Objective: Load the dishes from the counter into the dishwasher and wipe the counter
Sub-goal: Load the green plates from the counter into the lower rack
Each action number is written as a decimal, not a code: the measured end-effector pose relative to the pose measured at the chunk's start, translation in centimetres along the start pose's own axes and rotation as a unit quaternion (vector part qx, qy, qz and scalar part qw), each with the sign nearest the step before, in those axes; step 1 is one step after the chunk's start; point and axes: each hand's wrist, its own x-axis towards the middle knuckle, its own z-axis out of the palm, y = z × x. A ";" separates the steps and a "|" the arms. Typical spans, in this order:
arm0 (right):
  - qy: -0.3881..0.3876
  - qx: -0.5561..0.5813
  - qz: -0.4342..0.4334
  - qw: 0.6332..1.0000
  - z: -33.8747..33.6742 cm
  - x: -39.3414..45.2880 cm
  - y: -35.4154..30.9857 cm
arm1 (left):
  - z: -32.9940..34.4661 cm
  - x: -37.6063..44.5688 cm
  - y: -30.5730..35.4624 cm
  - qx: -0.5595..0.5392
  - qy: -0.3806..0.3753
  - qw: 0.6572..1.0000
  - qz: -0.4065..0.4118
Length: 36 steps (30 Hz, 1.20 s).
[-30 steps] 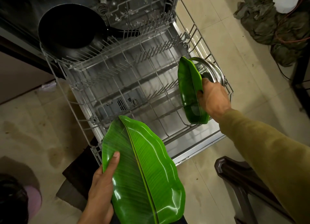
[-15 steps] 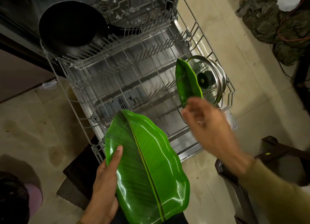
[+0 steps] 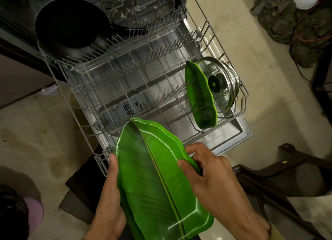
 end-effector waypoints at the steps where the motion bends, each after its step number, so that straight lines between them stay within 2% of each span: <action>1: -0.004 0.000 -0.010 1.000 -0.3 0.0 0.1 | 0.0 0.1 -0.1 -0.009 -0.004 1.000 -0.002; 6: -0.029 -0.022 -0.057 0.998 -1.9 0.0 -0.2 | 0.0 0.5 -0.2 0.040 0.018 0.999 0.027; 9: -0.008 0.029 -0.069 0.997 -3.5 -0.2 -1.4 | 0.0 0.9 -0.2 0.049 0.041 0.997 0.037; 14: 0.219 0.091 -0.059 0.970 -9.3 2.2 -2.3 | -0.8 1.1 -0.1 0.047 0.067 0.996 0.039; 16: 0.253 0.040 -0.066 0.964 -11.0 4.3 -1.8 | -1.3 1.4 -0.1 0.048 0.085 0.995 0.035; 20: 0.231 -0.125 -0.070 0.962 -11.2 7.9 -1.0 | -1.9 1.6 -0.6 0.038 0.114 0.992 0.037; 24: 0.181 -0.207 -0.093 0.957 -8.6 9.8 -0.2 | -2.4 1.8 -0.9 0.044 0.104 0.993 0.033; 31: 0.177 -0.235 -0.113 0.949 -6.6 12.5 2.4 | -3.9 2.4 -1.7 0.061 0.113 0.991 0.027; 36: 0.150 -0.242 -0.093 0.954 -5.7 13.7 4.5 | -4.7 2.9 -2.0 0.048 0.112 0.992 0.015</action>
